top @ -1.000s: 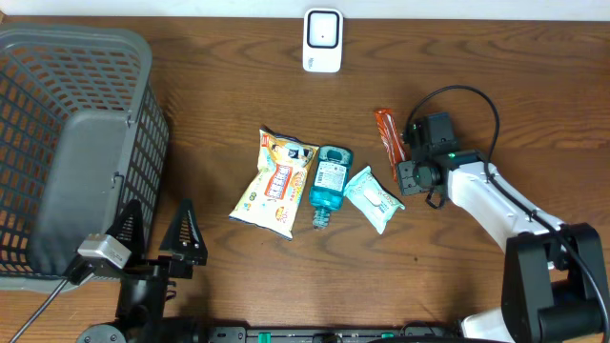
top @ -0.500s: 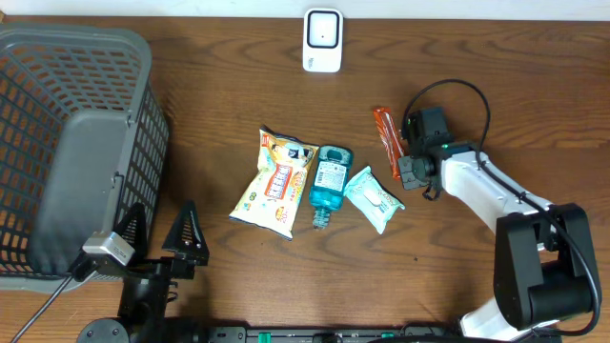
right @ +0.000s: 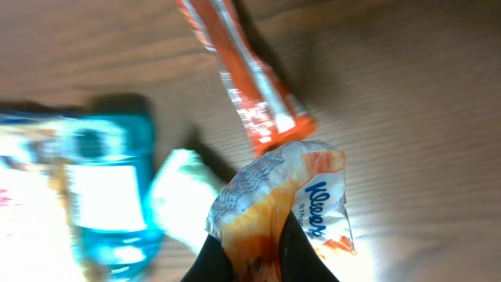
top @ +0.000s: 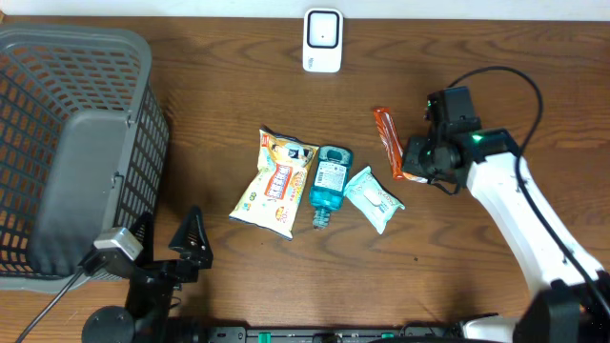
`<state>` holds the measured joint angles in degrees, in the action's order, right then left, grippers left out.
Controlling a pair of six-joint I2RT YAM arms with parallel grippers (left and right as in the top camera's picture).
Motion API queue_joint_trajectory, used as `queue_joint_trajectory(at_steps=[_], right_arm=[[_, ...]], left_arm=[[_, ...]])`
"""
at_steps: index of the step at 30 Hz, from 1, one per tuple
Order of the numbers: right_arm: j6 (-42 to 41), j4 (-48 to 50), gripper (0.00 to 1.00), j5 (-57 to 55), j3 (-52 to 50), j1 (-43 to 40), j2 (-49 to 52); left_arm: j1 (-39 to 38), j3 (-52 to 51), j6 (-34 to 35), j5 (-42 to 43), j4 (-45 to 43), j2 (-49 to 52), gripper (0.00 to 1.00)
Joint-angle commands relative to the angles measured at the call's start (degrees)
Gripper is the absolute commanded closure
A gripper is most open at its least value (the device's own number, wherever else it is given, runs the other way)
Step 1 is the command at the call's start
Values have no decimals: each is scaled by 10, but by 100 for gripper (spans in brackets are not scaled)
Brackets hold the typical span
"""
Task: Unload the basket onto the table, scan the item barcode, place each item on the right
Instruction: 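Grasp the orange Kleenex tissue pack with the right gripper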
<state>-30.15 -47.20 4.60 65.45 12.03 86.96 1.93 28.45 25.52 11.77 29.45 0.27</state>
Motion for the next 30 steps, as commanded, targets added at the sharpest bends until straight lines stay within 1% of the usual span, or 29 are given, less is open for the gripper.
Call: queue_joint_trajectory(at_steps=[1, 5, 9, 11, 14, 20, 26, 30], right_arm=[[-164, -3, 98, 63, 8, -2, -25], [-294, -4, 98, 103, 8, -2, -35], [-348, -6, 99, 115, 8, -2, -35], [-394, -17, 99, 118, 8, -2, -35], [-476, -41, 98, 154, 8, -2, -35], [-483, -43, 98, 261, 8, -1, -35], [-414, -42, 99, 374, 8, 0, -35], [-393, -42, 98, 420, 8, 0, -35]], left_arm=[[1, -1, 1, 7, 16, -1, 2], [1, -1, 1, 8, 16, -1, 2], [1, -1, 1, 13, 16, -1, 2], [1, -1, 1, 13, 18, -1, 2], [1, -3, 1, 13, 24, 0, 2], [1, -39, 1, 27, 15, 0, 2], [1, -81, -6, 30, -32, 0, 2], [1, -102, -85, 116, -85, 0, 2]])
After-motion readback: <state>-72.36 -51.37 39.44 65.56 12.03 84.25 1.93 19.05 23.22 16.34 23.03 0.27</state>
